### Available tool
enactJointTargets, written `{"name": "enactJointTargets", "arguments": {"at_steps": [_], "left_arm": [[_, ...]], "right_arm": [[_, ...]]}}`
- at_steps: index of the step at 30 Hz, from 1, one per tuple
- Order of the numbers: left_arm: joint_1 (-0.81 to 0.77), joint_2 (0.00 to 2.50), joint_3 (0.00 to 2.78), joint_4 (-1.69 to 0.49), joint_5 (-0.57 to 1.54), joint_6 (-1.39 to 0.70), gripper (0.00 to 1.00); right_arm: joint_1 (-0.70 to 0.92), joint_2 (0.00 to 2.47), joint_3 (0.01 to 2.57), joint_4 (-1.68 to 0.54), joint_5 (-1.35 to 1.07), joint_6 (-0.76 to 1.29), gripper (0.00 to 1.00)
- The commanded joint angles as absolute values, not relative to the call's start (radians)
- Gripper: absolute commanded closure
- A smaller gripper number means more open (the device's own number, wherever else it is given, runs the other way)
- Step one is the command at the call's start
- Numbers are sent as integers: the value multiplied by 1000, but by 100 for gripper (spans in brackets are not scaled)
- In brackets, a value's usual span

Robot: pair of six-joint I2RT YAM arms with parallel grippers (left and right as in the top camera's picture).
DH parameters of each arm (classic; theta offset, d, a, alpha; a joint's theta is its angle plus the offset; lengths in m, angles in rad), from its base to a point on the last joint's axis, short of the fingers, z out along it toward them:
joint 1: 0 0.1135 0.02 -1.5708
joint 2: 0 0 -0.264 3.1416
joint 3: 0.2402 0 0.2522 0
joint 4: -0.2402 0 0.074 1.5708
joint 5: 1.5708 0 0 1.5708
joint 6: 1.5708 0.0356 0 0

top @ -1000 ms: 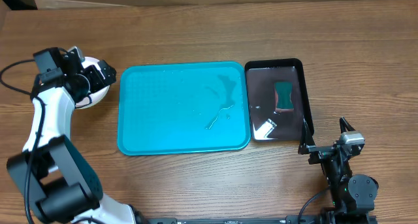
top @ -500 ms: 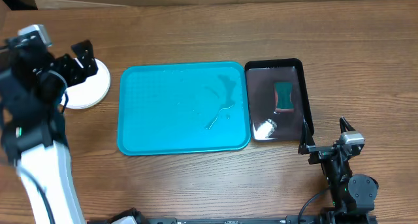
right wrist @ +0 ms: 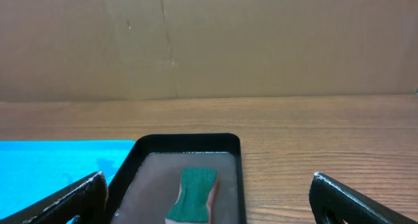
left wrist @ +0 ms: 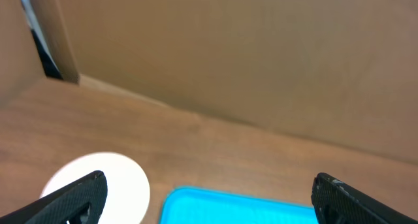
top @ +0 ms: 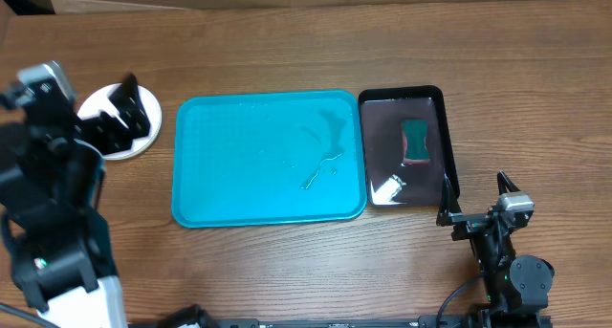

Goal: Clean dirty plates on tray and stack at the side

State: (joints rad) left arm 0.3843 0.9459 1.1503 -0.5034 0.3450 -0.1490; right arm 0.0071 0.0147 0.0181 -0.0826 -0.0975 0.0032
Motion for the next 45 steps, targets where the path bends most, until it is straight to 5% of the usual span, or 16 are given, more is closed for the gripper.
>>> {"name": "enactJointTargets", "arguments": {"at_steps": [1, 19, 23, 34, 45], "left_arm": [[338, 826, 1046, -505, 356, -127, 0], [290, 358, 526, -868, 119, -82, 0], [258, 301, 482, -666, 129, -107, 0], [134, 146, 258, 352, 127, -215, 0], [134, 9, 97, 416, 123, -249, 0]], "right_arm": [[4, 3, 8, -76, -99, -1, 0], [4, 3, 8, -76, -99, -1, 0], [4, 3, 8, -76, -99, -1, 0], [4, 3, 8, -76, -99, -1, 0], [4, 3, 8, -76, -99, -1, 0]]}}
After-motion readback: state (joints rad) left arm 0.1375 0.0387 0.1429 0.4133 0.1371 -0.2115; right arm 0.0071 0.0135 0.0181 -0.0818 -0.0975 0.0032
